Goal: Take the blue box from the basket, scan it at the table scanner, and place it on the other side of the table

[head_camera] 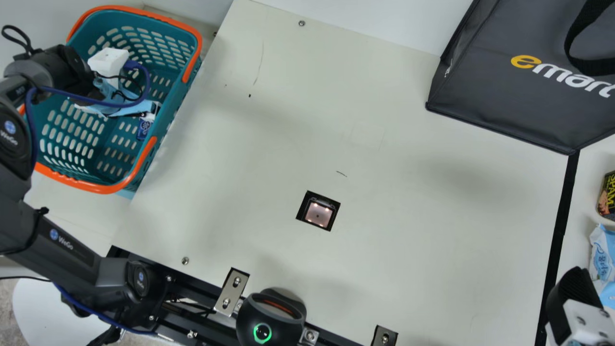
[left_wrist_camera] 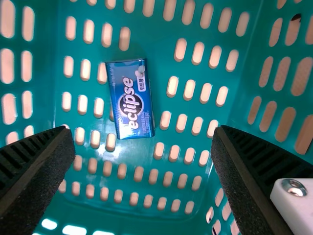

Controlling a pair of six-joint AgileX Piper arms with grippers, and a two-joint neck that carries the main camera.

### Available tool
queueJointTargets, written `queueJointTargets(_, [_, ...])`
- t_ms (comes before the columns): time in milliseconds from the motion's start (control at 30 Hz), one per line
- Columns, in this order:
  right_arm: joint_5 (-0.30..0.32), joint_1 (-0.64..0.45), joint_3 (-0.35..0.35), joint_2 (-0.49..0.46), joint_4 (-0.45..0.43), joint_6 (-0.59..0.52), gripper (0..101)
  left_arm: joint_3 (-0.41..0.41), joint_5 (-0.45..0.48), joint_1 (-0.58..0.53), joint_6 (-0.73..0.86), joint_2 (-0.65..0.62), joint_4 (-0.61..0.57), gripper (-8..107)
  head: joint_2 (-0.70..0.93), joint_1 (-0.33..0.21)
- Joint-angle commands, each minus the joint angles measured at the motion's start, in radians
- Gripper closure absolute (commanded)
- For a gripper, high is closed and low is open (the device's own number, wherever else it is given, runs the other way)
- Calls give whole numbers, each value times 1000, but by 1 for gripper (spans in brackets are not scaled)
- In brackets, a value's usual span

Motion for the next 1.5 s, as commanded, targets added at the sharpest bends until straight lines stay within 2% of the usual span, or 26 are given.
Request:
queueJointTargets(0, [0,0,0,0,0,0,6,6,-16,3,7,11,-6,9,4,-29])
queueJointTargets(600, [0,0,0,0,0,0,6,1,-58,30,81,85,-99,9,4,-29])
queueJointTargets(1467, [1,0,0,0,0,0,6,-25,-154,32,64,183,-90,9,4,-29])
